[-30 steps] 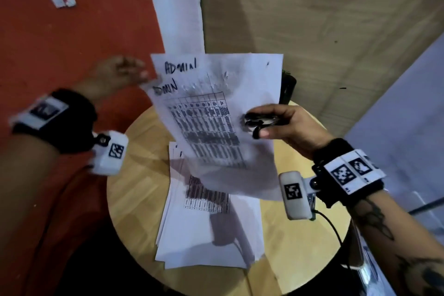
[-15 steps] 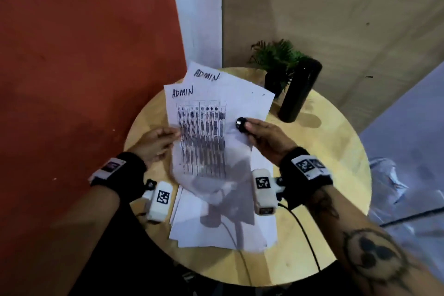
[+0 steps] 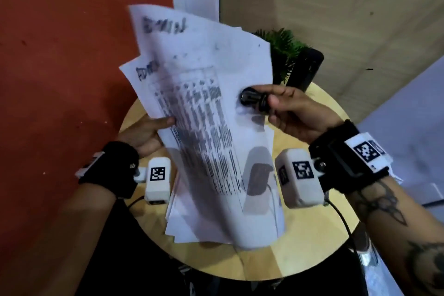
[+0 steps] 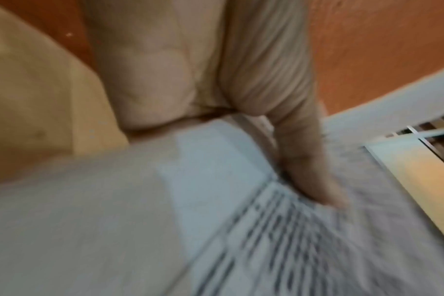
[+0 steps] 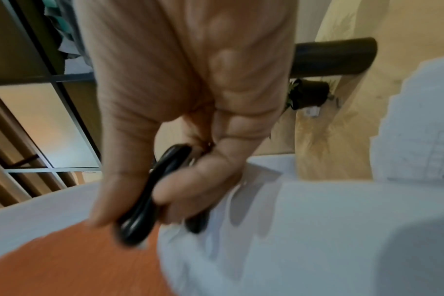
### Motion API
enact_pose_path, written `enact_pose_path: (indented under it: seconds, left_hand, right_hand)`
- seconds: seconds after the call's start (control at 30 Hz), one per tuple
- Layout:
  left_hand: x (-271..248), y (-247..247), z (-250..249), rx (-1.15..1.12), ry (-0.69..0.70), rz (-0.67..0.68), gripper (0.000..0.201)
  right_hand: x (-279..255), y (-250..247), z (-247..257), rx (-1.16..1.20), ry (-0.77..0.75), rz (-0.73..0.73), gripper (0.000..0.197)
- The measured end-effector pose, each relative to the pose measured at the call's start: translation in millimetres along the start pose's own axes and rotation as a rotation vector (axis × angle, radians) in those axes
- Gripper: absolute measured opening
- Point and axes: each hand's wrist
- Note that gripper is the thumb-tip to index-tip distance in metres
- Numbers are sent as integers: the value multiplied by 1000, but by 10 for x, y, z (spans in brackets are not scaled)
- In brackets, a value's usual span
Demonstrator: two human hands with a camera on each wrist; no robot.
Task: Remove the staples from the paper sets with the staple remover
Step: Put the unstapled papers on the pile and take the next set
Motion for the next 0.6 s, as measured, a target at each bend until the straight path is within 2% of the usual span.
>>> enact_pose_path:
  seconds: [0.1, 0.17, 0.2, 0.3, 0.33, 0.37, 0.43, 0.47, 0.53, 0.6]
  left_hand:
    - [10, 14, -165, 167, 85, -141, 76]
    - [96, -192, -103, 262, 22, -346, 66]
    - [105, -365, -5, 336, -30, -430, 66]
    - [142, -1285, 742, 439, -225, -606, 105]
    - [153, -1482, 969, 441, -278, -645, 108]
    - [77, -1435, 1071, 435, -312, -665, 96]
    - [-41, -1138, 1168, 482, -319, -696, 54]
    - [-28, -1071, 1217, 507, -324, -722, 50]
    - [49, -931, 1237, 519, -301, -683, 68]
    - [182, -912, 1312, 555, -301, -653, 84]
  right_hand:
    - [145, -117, -86, -42, 4, -228, 37]
    - [208, -164, -310, -144, 50, -405, 16]
    - [216, -192, -471, -199, 84, -476, 13]
    - [66, -239, -1260, -243, 307, -618, 15]
    - [-13, -229, -1521, -256, 370, -640, 18]
    - [-88, -201, -1748, -287, 409, -653, 22]
    - [-228, -164, -2118, -341, 411, -668, 27]
    - [-272, -169, -2255, -340, 386, -686, 28]
    - [-307, -193, -2424, -311, 379, -761, 29]
    - [-319, -286, -2593, -300, 419, -844, 43]
Point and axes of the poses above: each hand's wrist, its own x-axis towards the middle knuckle, its own y-axis out of the palm, z = x × y, and after that the axes turned 6 degrees about -x, right-handed
